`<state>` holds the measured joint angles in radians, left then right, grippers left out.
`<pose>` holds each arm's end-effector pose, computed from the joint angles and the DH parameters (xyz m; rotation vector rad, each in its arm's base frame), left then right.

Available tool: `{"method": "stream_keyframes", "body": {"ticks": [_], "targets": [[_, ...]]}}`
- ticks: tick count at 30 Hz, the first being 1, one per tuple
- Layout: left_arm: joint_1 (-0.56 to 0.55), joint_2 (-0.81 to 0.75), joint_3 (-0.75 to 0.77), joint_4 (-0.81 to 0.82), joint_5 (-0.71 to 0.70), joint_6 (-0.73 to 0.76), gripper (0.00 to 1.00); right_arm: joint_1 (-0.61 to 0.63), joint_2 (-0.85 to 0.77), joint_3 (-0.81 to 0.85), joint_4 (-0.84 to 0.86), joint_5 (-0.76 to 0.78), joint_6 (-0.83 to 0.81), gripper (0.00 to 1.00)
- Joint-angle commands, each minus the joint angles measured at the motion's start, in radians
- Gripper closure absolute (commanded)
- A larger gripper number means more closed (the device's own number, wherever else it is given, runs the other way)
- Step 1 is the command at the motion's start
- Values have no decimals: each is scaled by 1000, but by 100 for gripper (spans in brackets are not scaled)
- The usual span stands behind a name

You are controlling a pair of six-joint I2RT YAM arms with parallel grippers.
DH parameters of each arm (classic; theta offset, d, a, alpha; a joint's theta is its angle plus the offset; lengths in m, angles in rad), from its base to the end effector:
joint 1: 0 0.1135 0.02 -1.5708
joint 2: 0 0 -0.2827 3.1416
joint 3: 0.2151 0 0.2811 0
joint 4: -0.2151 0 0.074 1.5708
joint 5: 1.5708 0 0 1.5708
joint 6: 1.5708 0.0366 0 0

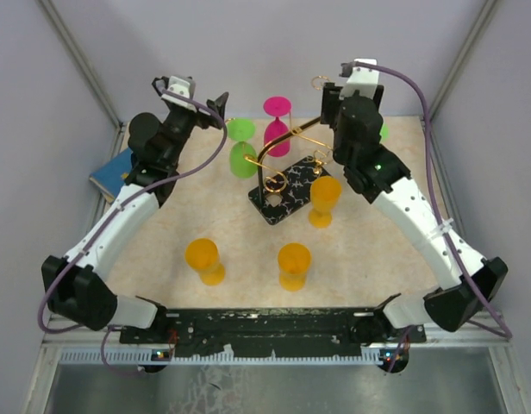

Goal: Place the wine glass upside down on the wine glass rack
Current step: Pick up the wine glass at the center of the board.

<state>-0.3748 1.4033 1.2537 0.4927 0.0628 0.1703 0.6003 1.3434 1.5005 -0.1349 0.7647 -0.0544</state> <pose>0.3318 -0.1330 0.4478 0.3839 1.1698 -0.2166 0.2771 0.1590 0.4934 0.0976 1.5539 -0.1608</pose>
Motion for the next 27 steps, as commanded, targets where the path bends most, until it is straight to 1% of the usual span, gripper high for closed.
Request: {"method": "stream_keyframes", "body": {"ticks": [1,4,6,10,13,17,24,27], "targets": [[2,-74,29,-131,-76,16,1,-97,54,115,-179,-209,169,35],[1,-109,19,-185,-93,21,1,-159,96,143,-211,-287,222,35],[0,-125,23,-233,-96,24,1,-179,131,203,-246,-324,233,34],[-6,-143,40,-346,-127,34,1,-198,196,298,-336,-420,275,32],[-14,-157,34,-396,-178,40,1,-198,221,326,-375,-470,319,31],[-18,-174,12,-398,-196,42,1,-198,241,339,-414,-522,385,31],[-19,-166,10,-392,-192,47,1,-198,300,386,-515,-531,455,30],[-19,-159,12,-383,-190,52,1,-198,353,405,-548,-522,462,30]]}}
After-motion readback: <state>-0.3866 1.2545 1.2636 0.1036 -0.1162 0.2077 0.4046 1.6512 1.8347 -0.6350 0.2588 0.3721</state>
